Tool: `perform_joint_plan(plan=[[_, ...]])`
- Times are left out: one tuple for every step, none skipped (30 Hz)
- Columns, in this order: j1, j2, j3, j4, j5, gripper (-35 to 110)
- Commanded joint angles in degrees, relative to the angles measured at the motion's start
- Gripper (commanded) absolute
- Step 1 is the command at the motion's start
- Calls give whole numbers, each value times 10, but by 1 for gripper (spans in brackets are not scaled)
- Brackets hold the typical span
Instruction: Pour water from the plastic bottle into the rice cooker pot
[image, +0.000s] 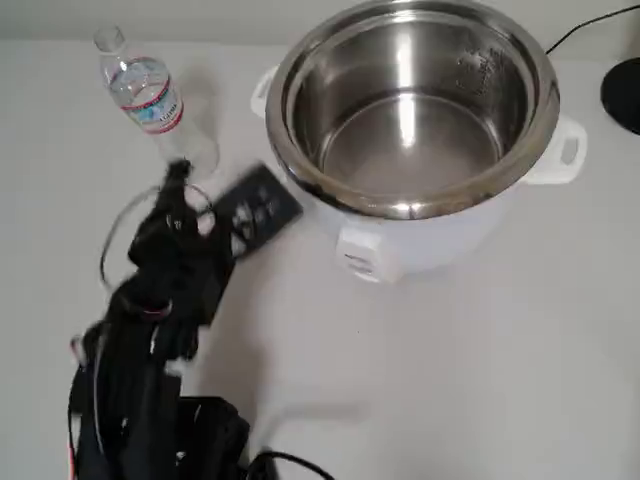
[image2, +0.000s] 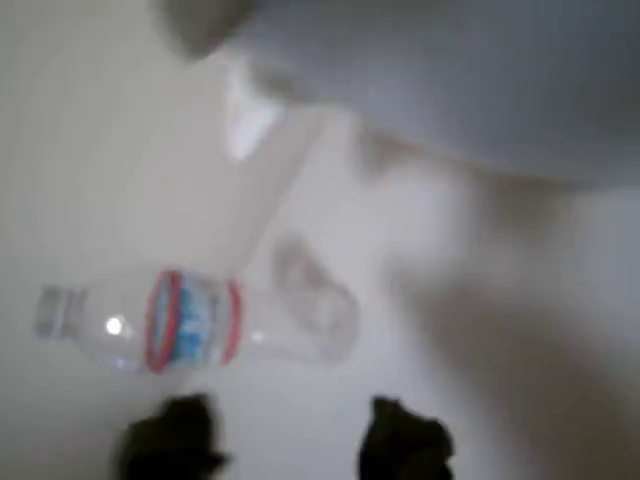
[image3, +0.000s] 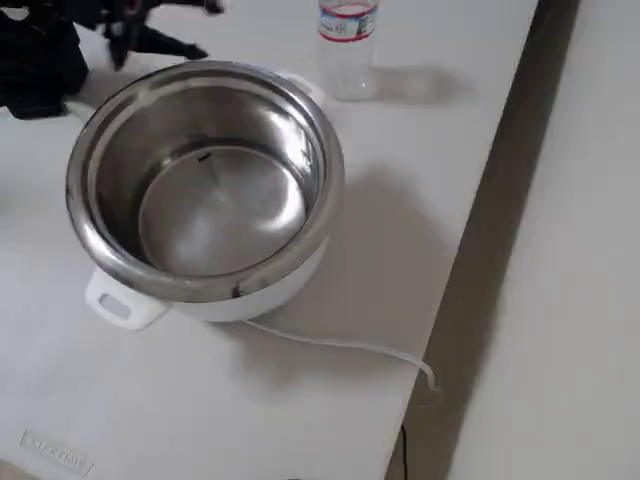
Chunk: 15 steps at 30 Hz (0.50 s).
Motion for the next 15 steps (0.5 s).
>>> perform_joint_plan(plan=[[60, 95, -1, 134, 83, 4], [73, 95, -1, 150, 99, 1], [84, 95, -3, 171, 120, 0], [87, 95, -4, 193, 129, 0], [87, 95, -4, 215, 135, 0], [86, 95, -2, 234, 142, 0], [85, 95, 4, 242, 142, 0], [95, 95, 12, 240, 142, 0], [105, 95, 19, 239, 143, 0], [112, 95, 25, 243, 142, 0], [118, 95, 34, 249, 142, 0], [128, 95, 43, 250, 142, 0], [140, 95, 53, 250, 142, 0], [145, 94, 61, 254, 142, 0], [146, 94, 69, 262, 142, 0]])
